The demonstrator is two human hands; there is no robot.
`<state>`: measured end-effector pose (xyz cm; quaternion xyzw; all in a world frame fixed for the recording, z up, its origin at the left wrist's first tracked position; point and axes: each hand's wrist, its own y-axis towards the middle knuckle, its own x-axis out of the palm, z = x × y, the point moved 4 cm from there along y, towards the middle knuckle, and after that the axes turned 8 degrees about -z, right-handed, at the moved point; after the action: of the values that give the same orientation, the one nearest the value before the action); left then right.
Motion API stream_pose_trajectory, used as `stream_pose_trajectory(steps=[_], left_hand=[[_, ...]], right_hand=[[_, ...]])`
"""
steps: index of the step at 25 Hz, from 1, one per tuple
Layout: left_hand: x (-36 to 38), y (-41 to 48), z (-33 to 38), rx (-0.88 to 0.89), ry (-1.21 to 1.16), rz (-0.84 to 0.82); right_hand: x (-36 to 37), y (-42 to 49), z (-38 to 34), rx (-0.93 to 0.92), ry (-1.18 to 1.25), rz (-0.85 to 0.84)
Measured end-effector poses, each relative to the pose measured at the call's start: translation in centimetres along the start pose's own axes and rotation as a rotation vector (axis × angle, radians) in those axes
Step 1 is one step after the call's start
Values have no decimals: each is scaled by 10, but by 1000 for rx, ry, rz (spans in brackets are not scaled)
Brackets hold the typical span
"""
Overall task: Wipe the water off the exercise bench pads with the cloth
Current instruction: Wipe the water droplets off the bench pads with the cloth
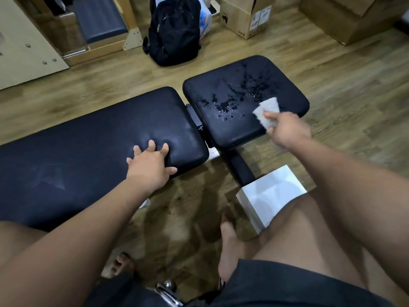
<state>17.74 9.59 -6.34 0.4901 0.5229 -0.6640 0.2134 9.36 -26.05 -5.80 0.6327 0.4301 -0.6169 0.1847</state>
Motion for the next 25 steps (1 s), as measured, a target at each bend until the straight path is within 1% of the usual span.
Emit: stream_pose_trajectory(steps=[3,5,6,8,10,11,13,14,15,16,17,19,20,21,22,24,25], left_hand=[[0,0,0,-11,-4,10],[1,1,1,-26,-5,9],[2,2,2,-32,-3,10],[2,2,2,-33,-12,26],[3,1,1,-19,-28,49],[3,1,0,-11,-28,59],[6,0,-5,-6,-22,67],[8,1,-6,-3,-22,69],[9,2,-7,3,-19,69],[8,4,-7,11,-12,68],[7,6,-8,16,-6,68],[5,7,-10,8,-12,76],[5,7,-10,4,-22,87],[6,5,-9,4,-32,96],[6,4,-8,5,-38,103],[6,5,-8,-1,-49,115],[5,5,-8,-7,-48,111]], right_hand=[[-14,12,-2,135,131,-30],[1,-2,-24,132,228,-2],[17,-15,-41,82,253,8],[46,-45,-77,-74,248,-10],[58,-57,-88,-173,218,-35],[54,-54,-84,-206,187,-40],[40,-41,-63,-201,85,-35],[35,-31,-46,-153,62,-18],[29,-23,-26,-75,102,-10],[25,-16,-7,21,224,-1],[24,-10,7,112,409,16],[29,-9,12,268,828,94],[37,-14,8,352,979,131],[45,-22,1,422,1073,131],[56,-30,-9,448,1111,108],[75,-38,-31,399,1139,17],[83,-44,-42,363,1121,-70]])
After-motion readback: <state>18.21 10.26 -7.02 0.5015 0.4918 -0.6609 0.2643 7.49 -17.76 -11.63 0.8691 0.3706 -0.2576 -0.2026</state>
